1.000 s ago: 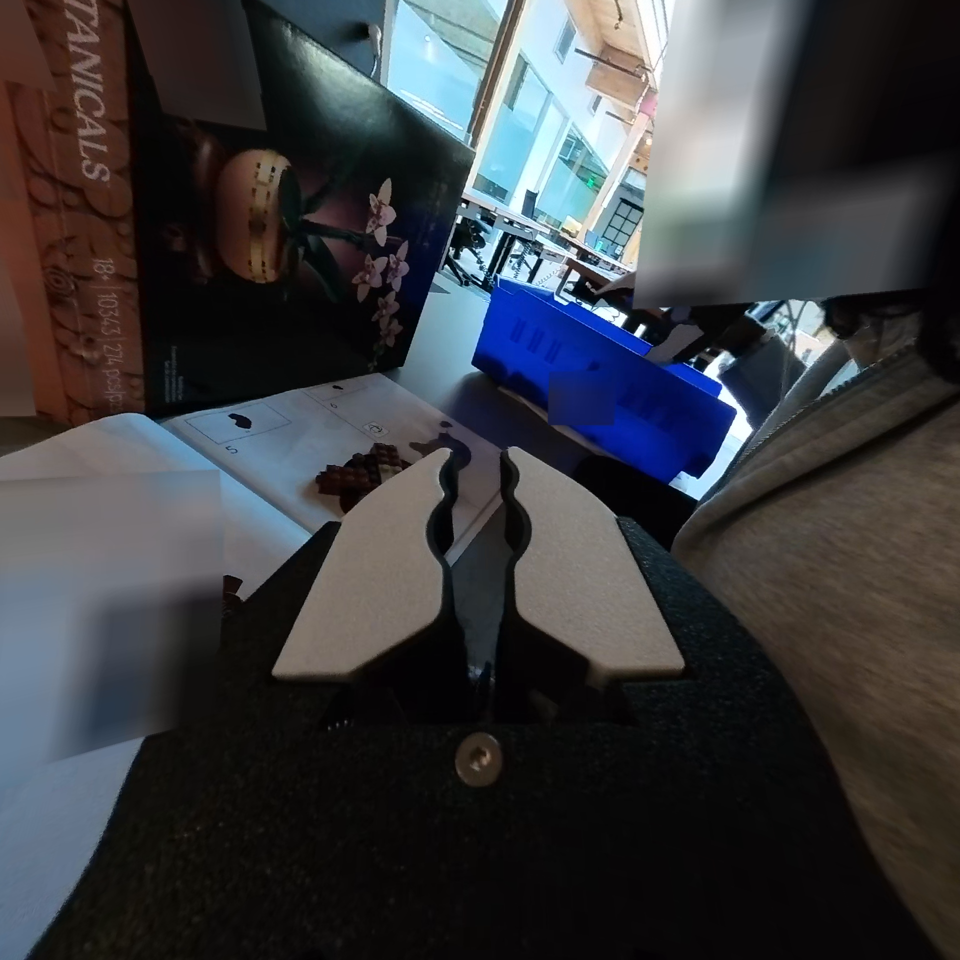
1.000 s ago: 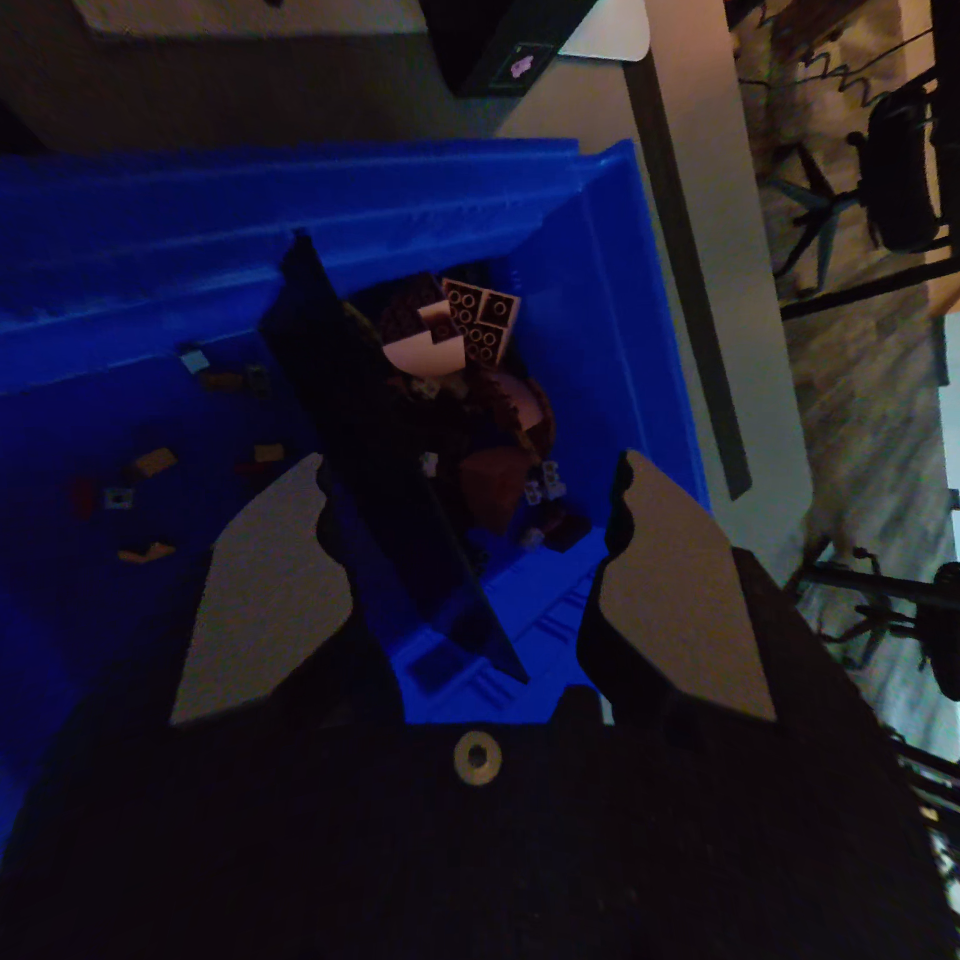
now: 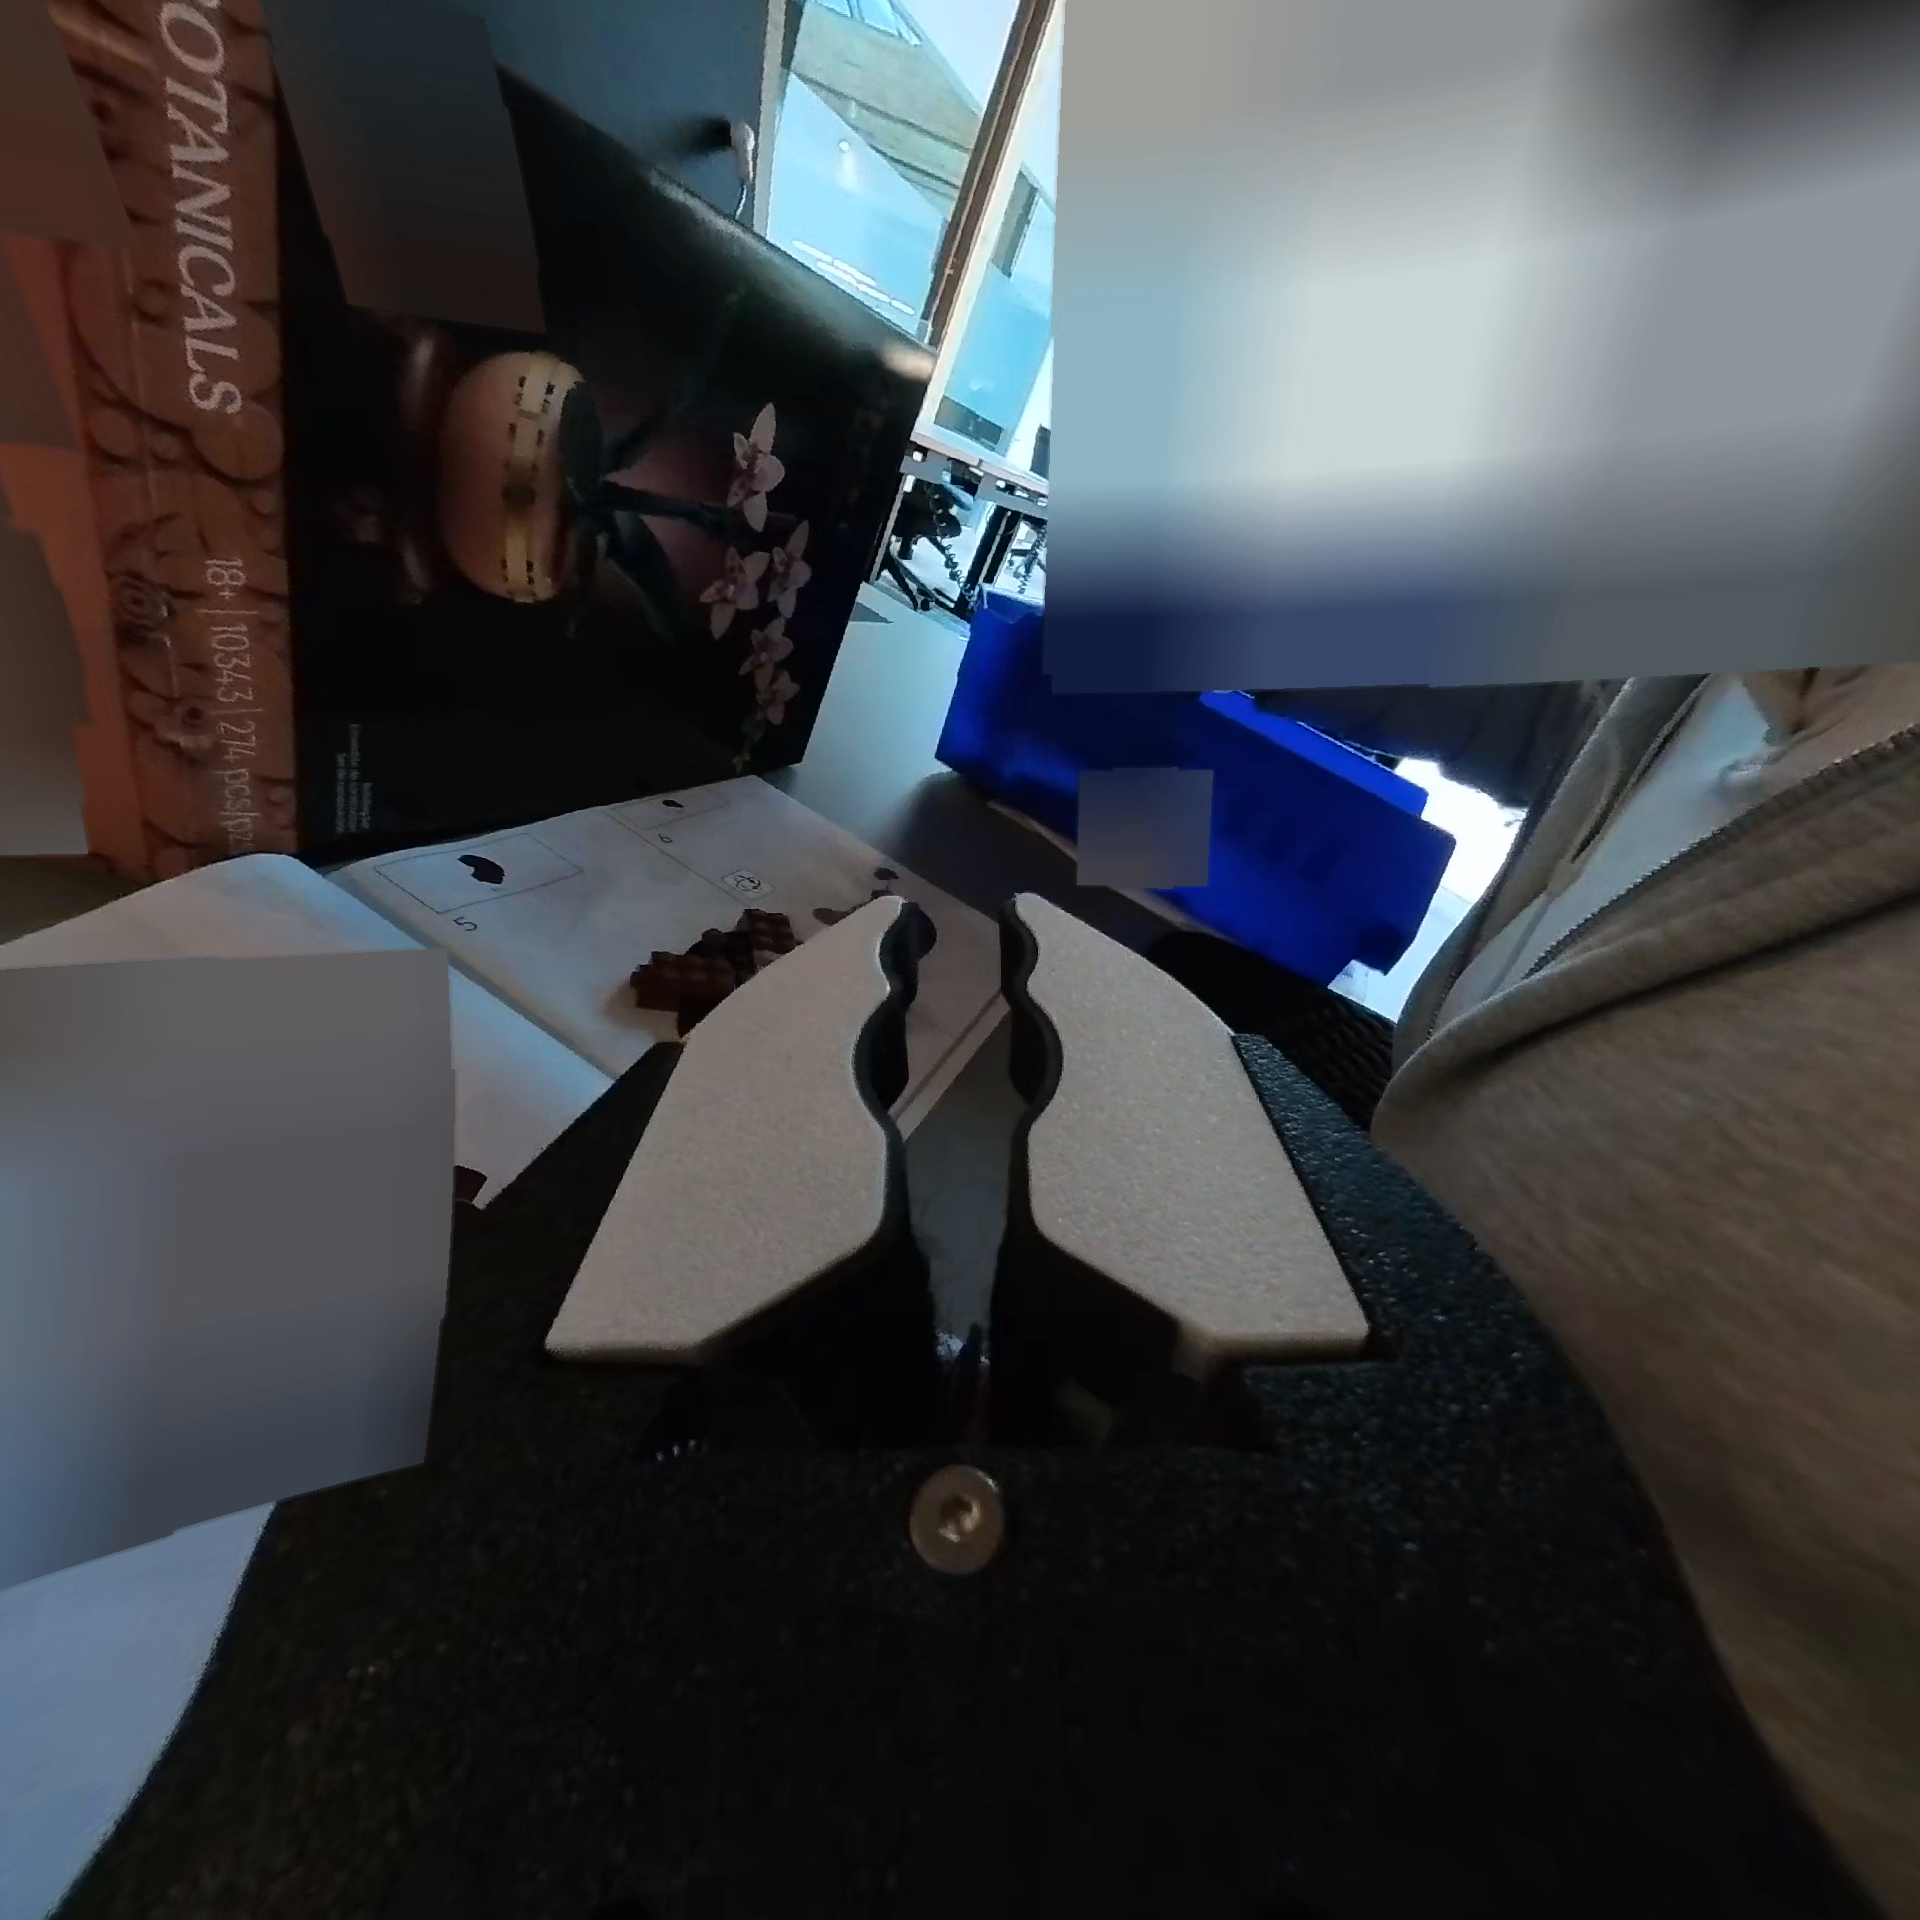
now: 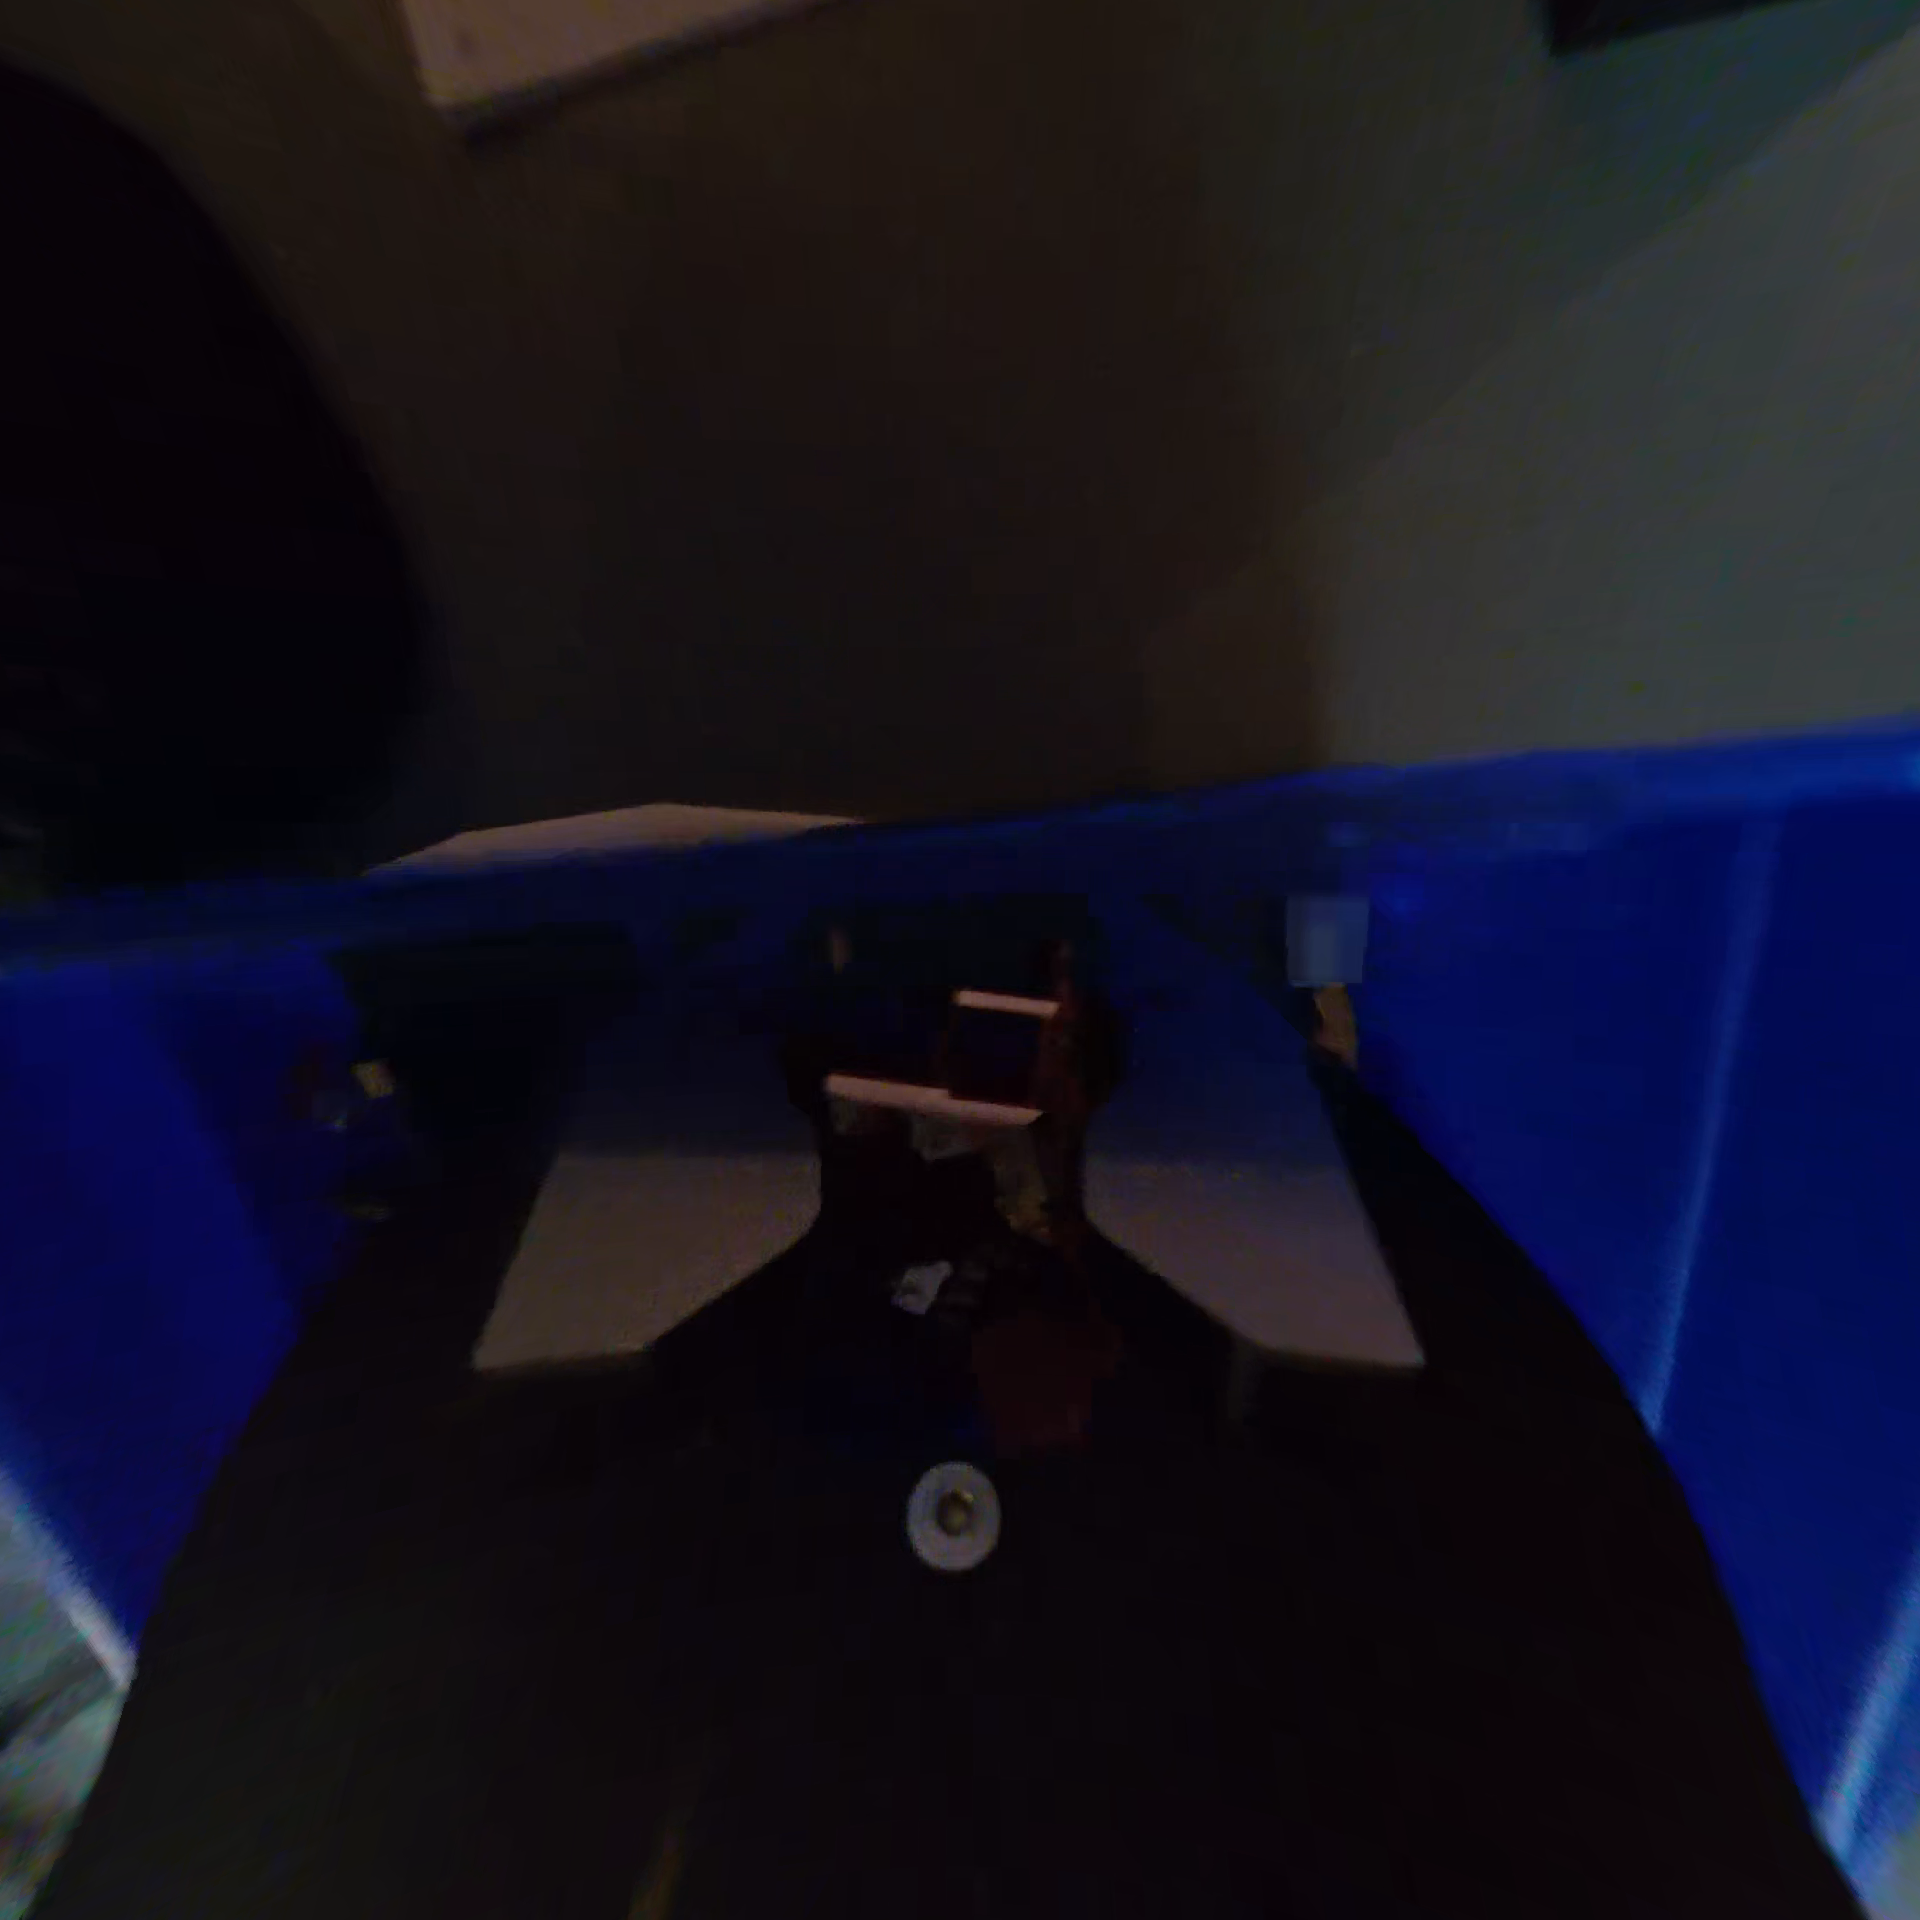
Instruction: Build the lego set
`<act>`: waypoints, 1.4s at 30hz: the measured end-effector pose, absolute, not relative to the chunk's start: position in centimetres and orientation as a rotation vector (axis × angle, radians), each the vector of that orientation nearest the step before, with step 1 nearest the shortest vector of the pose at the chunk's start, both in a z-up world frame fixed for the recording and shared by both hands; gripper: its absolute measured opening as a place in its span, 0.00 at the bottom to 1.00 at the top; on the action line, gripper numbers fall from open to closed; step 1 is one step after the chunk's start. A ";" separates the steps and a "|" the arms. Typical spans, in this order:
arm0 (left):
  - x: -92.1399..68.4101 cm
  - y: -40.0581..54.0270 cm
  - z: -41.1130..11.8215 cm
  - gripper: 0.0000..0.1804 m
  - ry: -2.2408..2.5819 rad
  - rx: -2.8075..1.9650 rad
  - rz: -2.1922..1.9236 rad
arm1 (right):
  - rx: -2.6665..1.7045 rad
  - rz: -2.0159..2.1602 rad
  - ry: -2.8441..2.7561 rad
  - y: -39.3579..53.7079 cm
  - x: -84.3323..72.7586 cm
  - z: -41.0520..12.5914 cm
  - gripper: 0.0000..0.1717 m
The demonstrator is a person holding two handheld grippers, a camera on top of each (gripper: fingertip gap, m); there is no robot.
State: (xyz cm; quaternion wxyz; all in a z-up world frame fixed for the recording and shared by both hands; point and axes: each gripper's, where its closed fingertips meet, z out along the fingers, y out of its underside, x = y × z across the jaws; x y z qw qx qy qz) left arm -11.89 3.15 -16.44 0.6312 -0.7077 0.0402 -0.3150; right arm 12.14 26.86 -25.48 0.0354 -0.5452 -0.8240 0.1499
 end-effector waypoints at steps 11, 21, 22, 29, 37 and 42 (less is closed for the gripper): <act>-11.7 3.3 -16.7 0.08 0.102 -1.640 -0.702 | -1.812 0.188 -2.430 30.0 16.9 -25.3 0.24; -11.5 3.4 -17.0 0.08 0.120 -1.666 -0.673 | -1.936 0.266 -2.225 30.4 17.3 -23.2 0.38; -11.5 3.4 -17.0 0.08 0.121 -1.665 -0.671 | -1.933 0.288 -2.209 30.3 17.1 -22.9 0.38; -11.5 3.3 -17.0 0.08 0.127 -1.658 -0.665 | -1.880 0.232 -2.150 30.7 17.0 -22.4 0.38; -11.2 3.3 -17.2 0.08 0.145 -1.673 -0.643 | -1.710 0.258 -2.058 31.4 15.0 -20.6 0.22; -11.2 3.4 -17.3 0.08 0.148 -1.680 -0.636 | -1.743 0.326 -2.117 30.4 14.5 -21.7 0.33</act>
